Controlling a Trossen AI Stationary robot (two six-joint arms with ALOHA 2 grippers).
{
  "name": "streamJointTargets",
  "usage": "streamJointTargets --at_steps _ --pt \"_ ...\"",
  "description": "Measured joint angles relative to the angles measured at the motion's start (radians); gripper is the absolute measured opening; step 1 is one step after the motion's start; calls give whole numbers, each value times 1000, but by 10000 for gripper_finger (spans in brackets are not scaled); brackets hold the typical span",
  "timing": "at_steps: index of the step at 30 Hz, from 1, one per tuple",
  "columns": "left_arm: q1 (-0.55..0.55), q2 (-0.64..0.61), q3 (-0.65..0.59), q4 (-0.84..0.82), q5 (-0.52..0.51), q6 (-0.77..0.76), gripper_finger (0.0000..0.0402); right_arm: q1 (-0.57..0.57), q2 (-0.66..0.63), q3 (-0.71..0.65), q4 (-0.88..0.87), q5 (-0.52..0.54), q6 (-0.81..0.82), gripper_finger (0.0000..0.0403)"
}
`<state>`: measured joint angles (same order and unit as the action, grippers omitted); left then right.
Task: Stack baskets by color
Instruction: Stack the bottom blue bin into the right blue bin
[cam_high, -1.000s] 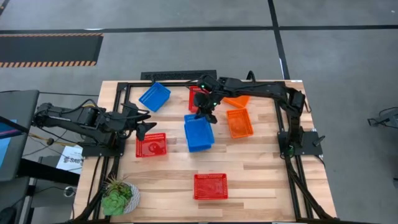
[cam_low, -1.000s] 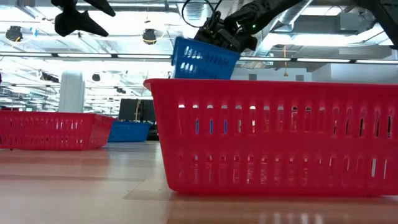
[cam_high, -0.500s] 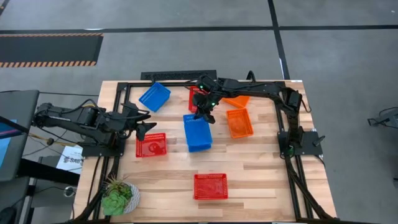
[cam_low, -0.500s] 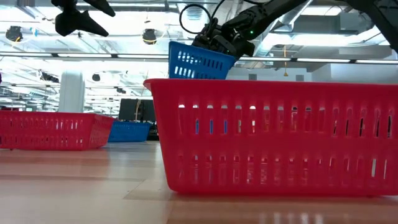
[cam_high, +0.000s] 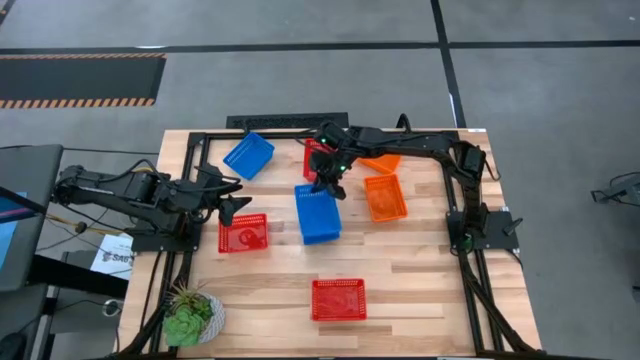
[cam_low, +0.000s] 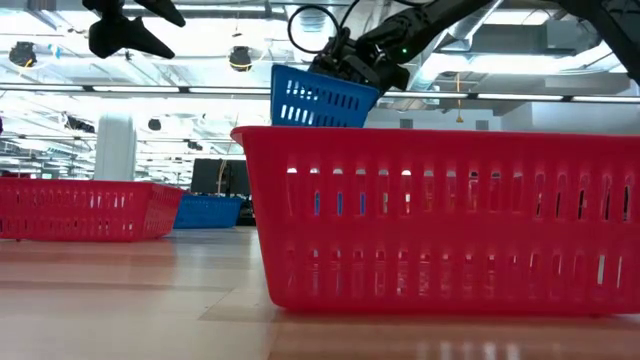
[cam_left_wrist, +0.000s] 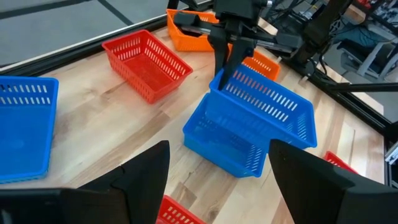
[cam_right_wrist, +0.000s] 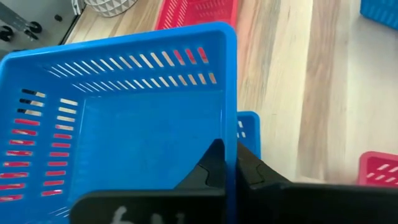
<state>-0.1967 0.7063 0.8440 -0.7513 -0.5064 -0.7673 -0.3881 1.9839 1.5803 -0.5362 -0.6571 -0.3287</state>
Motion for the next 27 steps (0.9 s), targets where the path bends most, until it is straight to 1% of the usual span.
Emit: streamJointTargets --at_steps 15,19,27 --pt "0 0 0 0 -5 0 263 0 0 0 31 -2 -21 10" --pt "0 0 0 0 -5 0 263 -7 0 0 30 -22 -20 10" --pt "0 0 0 0 -6 0 263 5 0 0 21 -26 -17 10"
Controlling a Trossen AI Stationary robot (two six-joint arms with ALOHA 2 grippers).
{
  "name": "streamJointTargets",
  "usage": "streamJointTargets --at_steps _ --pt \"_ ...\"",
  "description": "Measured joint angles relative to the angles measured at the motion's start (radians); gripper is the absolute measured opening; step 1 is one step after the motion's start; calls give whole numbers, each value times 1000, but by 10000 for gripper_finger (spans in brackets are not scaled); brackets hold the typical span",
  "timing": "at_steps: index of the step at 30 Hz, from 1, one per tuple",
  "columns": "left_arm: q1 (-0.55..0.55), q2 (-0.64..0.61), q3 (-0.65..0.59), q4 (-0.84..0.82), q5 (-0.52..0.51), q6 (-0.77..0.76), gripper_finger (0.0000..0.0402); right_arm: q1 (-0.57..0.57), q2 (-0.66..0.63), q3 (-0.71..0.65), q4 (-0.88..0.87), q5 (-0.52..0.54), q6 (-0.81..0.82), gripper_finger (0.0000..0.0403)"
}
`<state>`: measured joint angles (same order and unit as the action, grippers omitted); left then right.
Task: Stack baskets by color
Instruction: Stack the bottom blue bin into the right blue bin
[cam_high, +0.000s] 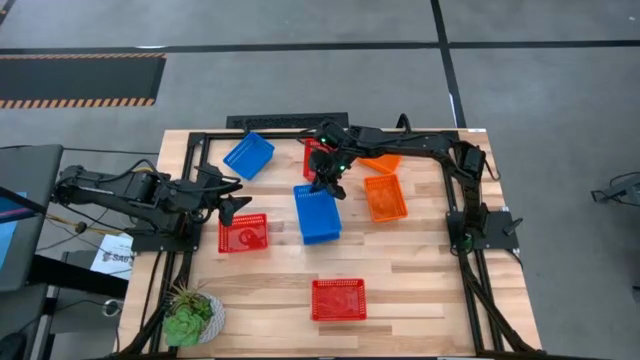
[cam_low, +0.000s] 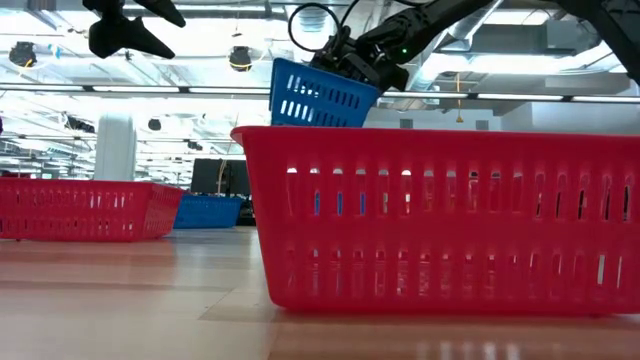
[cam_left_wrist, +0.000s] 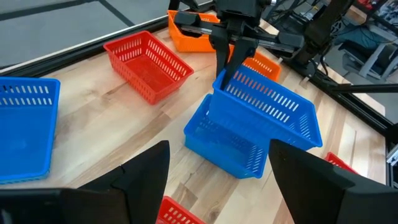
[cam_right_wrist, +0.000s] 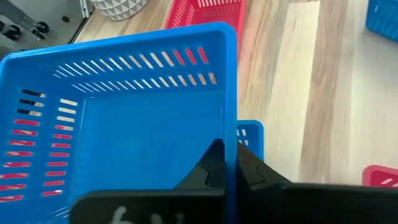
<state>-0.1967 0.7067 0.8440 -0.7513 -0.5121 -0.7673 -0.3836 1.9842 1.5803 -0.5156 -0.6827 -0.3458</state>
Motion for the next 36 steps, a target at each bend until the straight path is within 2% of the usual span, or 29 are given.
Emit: streamJointTargets --at_steps 8,20,36 --pt "0 0 0 -1 0 0 263 4 71 3 38 -2 14 13" --pt "0 0 0 -1 -5 0 263 -14 80 2 14 0 14 14" --pt "0 0 0 0 -26 -2 263 -15 119 0 -56 64 -3 15"
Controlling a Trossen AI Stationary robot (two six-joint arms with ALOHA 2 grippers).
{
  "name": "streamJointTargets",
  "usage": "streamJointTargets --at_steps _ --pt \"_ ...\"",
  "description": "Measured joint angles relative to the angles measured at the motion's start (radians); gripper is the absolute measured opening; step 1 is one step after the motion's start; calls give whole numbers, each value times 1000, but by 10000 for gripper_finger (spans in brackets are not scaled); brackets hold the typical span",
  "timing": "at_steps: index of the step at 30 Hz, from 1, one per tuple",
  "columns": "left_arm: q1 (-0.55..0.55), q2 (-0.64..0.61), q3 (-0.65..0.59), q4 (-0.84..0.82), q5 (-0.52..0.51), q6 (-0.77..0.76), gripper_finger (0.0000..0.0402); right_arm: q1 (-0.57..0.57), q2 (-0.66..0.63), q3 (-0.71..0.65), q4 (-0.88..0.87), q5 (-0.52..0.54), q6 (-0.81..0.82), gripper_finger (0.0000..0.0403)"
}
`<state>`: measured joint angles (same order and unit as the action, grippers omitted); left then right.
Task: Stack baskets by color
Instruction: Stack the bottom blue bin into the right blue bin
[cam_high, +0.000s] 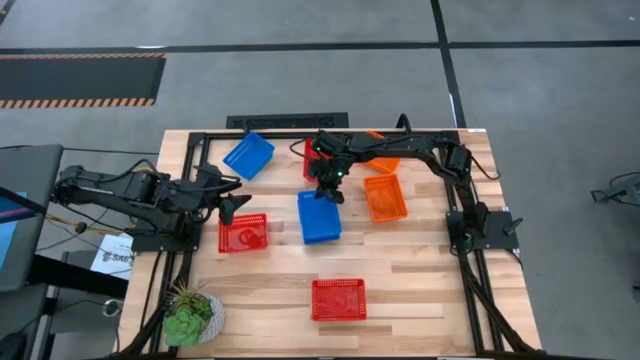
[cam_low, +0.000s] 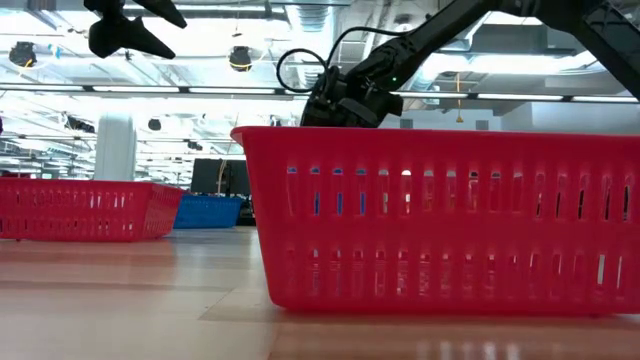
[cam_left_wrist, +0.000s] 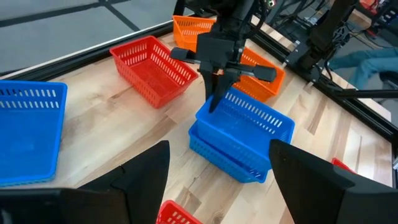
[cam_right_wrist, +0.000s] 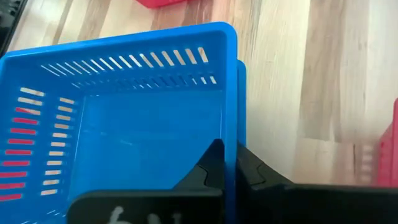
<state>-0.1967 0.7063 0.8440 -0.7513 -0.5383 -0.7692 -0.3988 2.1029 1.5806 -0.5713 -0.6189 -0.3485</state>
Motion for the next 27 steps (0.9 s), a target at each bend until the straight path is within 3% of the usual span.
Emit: streamJointTargets --at_steps 13,27 --pt "0 0 0 0 0 -2 263 5 0 0 -4 102 6 44" --pt "0 0 0 0 0 -5 263 5 -2 0 -10 123 10 150"
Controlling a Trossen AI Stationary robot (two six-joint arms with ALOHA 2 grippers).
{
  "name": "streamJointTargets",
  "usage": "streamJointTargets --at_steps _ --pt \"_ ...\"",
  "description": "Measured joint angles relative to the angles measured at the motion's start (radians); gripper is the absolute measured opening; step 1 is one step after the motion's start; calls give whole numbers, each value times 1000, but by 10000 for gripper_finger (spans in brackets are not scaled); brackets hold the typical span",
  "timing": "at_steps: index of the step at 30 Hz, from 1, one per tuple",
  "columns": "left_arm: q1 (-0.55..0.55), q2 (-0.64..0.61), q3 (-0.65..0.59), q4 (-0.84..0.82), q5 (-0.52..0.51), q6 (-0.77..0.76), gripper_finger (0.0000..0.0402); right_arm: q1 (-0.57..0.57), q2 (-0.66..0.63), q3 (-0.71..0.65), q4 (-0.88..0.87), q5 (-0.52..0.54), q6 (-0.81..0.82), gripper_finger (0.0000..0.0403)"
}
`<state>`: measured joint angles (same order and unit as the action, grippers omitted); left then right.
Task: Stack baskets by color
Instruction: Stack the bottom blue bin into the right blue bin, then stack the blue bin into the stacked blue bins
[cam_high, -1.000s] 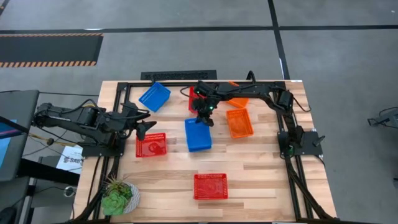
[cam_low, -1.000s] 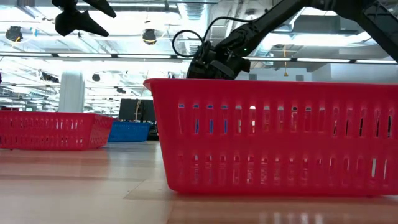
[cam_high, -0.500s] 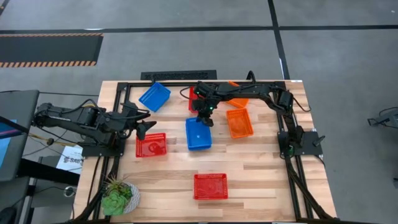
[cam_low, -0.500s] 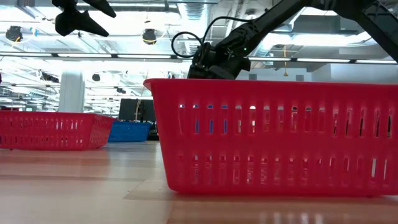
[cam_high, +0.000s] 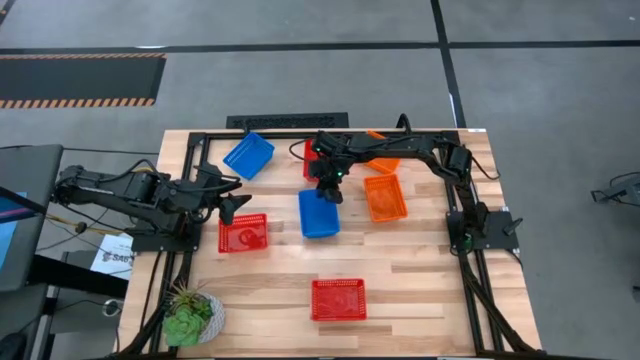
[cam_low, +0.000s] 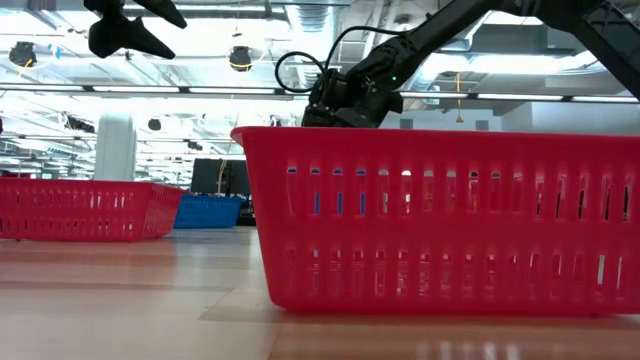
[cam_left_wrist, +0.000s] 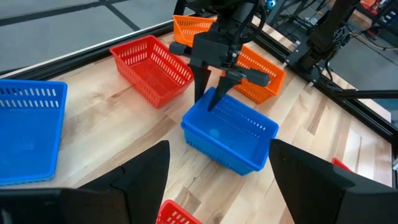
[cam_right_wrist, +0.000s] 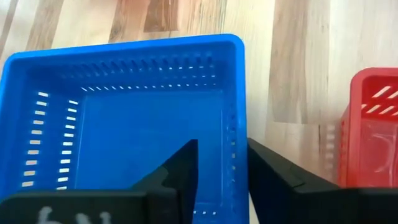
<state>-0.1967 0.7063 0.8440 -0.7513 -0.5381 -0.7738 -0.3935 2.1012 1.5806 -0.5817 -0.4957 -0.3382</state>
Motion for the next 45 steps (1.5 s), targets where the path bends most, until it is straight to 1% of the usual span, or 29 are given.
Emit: streamJointTargets --at_steps 4,6,8,15,20,24,26,29,33,36,42,45 --pt "0 0 0 0 0 0 263 0 -11 2 -12 0 0 170" --pt "0 0 0 0 0 1 263 0 -10 20 -49 1 0 175" --pt "0 0 0 0 0 5 263 0 -10 48 -93 1 0 178" --pt "0 0 0 0 0 7 263 3 -10 117 -140 1 -3 179" --pt "0 0 0 -10 -6 8 263 6 -9 161 -157 1 -2 189" --pt "2 0 0 -62 -79 7 263 8 -9 217 -206 1 15 195" --pt "21 0 0 -82 -122 6 263 9 -9 241 -230 1 30 196" --pt "85 0 0 -81 -128 36 263 14 -9 279 -279 1 35 196" --pt "206 4 0 -81 -65 114 263 20 -10 331 -330 0 34 194" --pt "309 15 0 -82 -41 169 263 25 -9 354 -346 1 36 195" --pt "497 47 0 -78 96 302 263 26 -9 389 -345 0 50 196" --pt "565 70 0 -78 115 344 263 26 -9 391 -341 0 50 193"
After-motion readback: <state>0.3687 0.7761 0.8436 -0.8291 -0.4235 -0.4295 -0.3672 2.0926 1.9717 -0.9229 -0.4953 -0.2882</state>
